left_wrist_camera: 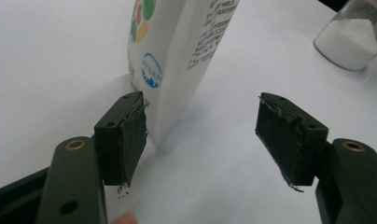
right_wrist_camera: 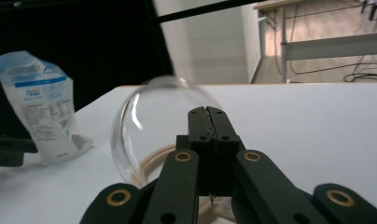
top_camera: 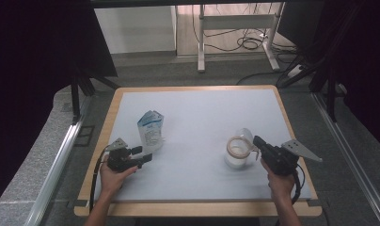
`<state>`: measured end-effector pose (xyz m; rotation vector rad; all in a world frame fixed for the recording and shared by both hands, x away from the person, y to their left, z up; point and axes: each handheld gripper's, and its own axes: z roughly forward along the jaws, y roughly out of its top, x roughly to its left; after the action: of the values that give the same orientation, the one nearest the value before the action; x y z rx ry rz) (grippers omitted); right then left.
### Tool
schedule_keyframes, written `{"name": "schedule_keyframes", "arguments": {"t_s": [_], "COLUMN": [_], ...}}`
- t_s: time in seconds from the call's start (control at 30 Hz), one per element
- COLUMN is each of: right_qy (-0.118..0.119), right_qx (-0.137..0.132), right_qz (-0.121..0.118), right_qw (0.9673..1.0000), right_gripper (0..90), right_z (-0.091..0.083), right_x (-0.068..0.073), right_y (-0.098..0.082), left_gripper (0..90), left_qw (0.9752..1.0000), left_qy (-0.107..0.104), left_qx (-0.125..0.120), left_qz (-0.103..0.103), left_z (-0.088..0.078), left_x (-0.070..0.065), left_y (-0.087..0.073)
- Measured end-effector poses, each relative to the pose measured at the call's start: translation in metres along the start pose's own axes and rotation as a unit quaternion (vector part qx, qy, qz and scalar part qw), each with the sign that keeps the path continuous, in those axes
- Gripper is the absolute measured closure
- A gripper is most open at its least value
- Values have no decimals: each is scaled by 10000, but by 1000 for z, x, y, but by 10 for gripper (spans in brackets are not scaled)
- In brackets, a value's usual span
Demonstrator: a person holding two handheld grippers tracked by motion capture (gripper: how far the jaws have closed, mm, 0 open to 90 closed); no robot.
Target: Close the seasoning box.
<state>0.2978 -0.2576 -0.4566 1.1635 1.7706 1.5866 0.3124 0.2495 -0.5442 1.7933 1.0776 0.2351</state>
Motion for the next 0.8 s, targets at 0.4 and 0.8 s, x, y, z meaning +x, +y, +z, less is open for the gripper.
{"name": "schedule_keyframes", "arguments": {"t_s": [0.4,0.8], "right_qy": [497,550], "right_qx": [596,507], "right_qz": [-345,-316], "right_qw": [9964,9967], "right_gripper": [900,835], "right_z": [27,13], "right_x": [27,10], "right_y": [-9,-6], "left_gripper": [334,333], "left_qw": [10000,9999], "left_qy": [6,72], "left_qx": [12,44], "left_qz": [33,122], "left_z": [-1,-2], "left_x": [-1,-3], "left_y": [-1,0]}}
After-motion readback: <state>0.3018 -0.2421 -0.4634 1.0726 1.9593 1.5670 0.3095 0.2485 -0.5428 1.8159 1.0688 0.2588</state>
